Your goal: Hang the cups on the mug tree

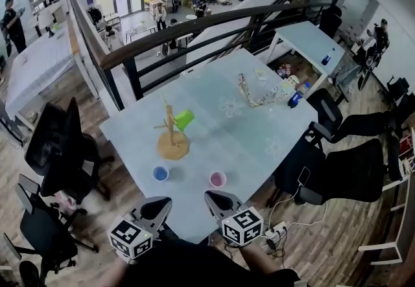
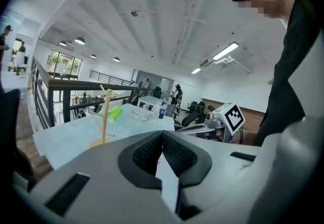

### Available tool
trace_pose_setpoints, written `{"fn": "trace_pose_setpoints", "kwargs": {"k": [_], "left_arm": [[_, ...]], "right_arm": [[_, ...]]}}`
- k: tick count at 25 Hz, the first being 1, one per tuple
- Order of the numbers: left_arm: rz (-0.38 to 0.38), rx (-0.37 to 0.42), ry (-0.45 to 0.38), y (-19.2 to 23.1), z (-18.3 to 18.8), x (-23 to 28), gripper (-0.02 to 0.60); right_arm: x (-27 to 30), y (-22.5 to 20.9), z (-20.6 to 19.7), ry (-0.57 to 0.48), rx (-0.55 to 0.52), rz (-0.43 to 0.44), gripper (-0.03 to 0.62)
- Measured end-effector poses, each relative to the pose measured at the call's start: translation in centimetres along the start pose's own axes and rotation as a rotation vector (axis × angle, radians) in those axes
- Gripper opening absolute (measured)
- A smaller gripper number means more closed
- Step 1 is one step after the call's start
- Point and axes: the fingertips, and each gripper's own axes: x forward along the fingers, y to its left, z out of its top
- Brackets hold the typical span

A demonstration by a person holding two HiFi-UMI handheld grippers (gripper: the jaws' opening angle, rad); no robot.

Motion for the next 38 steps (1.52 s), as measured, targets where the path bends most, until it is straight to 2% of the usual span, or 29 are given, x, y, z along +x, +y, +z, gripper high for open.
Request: {"fn": "trace_pose_setpoints", "kwargs": {"k": [4, 12, 18, 24, 33, 38], "left_arm": [[0.029, 0.014, 0.017, -1.1, -0.5, 0.2, 0.021], [0.032, 0.0, 0.017, -3.1, -1.5, 0.3, 0.021], [0.11, -0.067, -0.033, -2.7, -1.9, -1.4, 0.021], [0.128, -0.111, -0.075, -4.0, -2.6, -2.7, 0.021], [0.149, -0.134, -0.138, -6.1, -3.5, -4.0, 0.023], [0.164, -0.15, -0.126, -6.2, -4.3, -4.3, 0.023]], "right_arm": [[-1.0, 1.1, -0.7, -0.003, 0.01, 0.034, 0.031], [-2.9, 2.2, -2.6, 0.011, -0.002, 0.051, 0.031], [-3.9, 3.1, -3.4, 0.034, -0.031, 0.063, 0.031], [-4.8, 3.9, -4.1, 0.038, -0.04, 0.066, 0.032], [-7.4, 0.5, -6.8, 0.041, -0.026, -0.033, 0.032], [-7.9, -3.5, -8.4, 0.003, 0.021, -0.152, 0.032]]}}
